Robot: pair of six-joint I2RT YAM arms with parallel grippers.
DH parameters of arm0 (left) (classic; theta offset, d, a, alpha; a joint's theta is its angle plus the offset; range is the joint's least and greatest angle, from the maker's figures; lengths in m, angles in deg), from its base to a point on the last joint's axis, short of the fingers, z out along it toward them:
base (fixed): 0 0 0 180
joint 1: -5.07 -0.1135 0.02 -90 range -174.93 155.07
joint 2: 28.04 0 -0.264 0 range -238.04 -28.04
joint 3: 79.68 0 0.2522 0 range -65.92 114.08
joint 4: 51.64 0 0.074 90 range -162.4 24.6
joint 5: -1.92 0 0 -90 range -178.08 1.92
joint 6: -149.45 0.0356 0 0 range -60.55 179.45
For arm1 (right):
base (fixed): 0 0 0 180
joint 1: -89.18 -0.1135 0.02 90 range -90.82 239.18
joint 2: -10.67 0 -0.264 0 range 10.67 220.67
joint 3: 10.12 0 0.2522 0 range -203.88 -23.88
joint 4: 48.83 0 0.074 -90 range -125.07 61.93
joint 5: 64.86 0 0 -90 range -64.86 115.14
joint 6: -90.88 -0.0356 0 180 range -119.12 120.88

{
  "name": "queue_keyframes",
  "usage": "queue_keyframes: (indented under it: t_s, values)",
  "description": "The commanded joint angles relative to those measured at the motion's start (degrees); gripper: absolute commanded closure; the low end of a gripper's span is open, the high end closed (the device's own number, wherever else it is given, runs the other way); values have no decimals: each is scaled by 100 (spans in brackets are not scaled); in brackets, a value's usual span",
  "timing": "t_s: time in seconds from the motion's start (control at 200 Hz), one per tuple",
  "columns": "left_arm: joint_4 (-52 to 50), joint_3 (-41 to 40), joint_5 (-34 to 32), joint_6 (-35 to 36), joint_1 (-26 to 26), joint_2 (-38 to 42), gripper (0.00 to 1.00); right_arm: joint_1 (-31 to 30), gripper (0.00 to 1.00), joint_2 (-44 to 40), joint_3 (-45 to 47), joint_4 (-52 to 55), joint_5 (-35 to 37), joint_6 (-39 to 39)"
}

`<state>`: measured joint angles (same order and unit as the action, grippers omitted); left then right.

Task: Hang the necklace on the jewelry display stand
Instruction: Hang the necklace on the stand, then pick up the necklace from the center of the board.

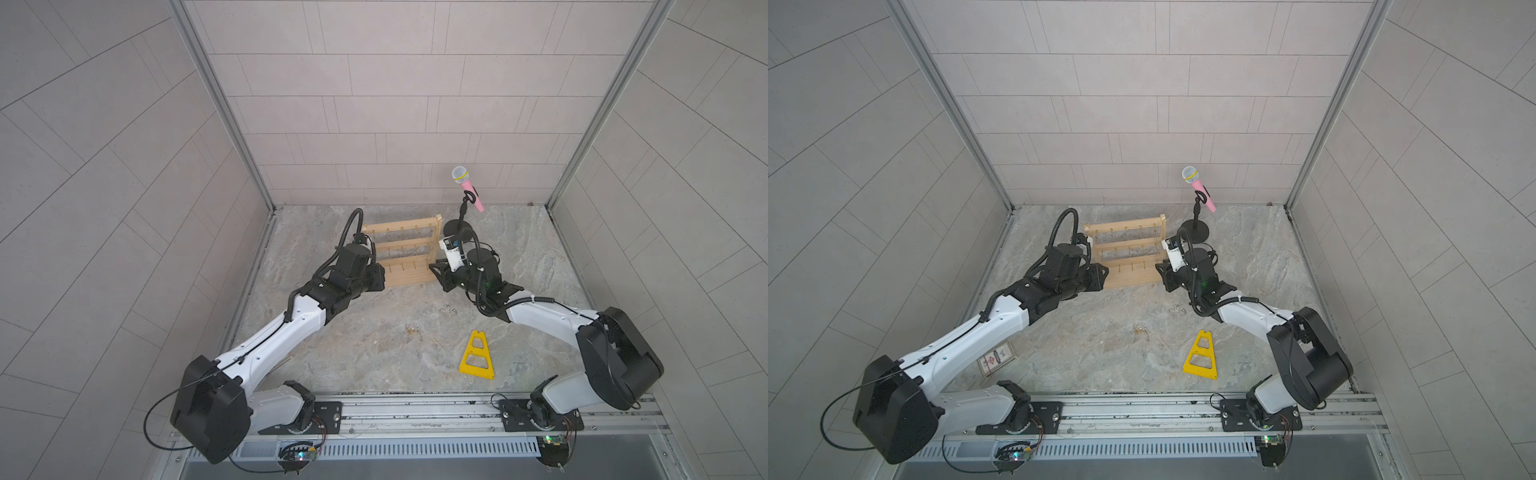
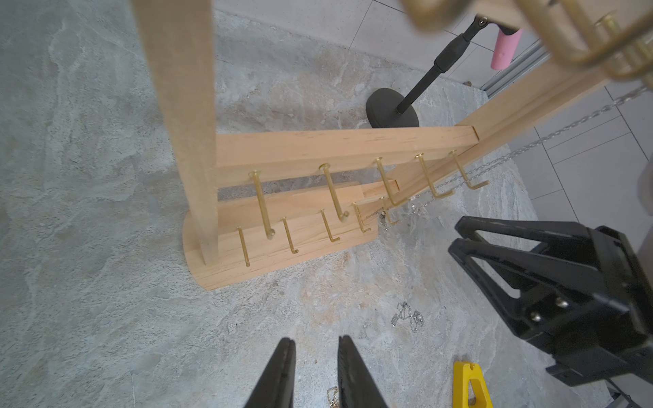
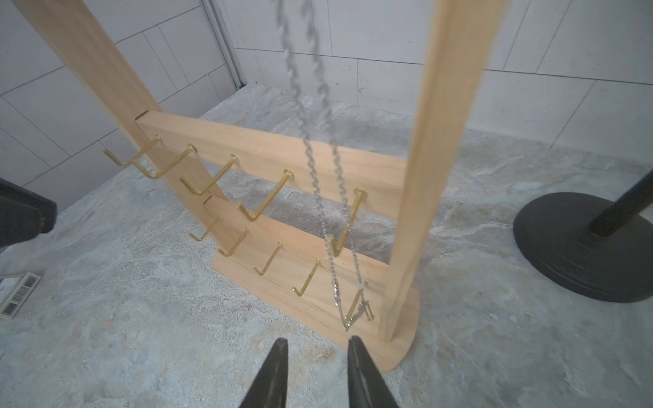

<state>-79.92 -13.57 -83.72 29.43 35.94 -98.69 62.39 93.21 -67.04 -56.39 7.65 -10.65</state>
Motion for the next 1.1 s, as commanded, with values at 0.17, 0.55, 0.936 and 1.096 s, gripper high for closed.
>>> queue_keyframes:
  t_s: [0.17,0.55,0.936,1.096]
  values:
    - [-560,129,4,-17,219,61,74,243,66,-866,-45,1751,-72,-446]
    - [-841,-766,292,-392,428,551,74,193,62,-1638,377,2844,-126,-1039]
    - [-1112,-1118,456,-537,429,682,73,66,63,-1176,375,2516,-299,-1309]
    - [-1103,-1425,446,-687,420,706,73,-565,62,-1070,466,2567,-276,-1404]
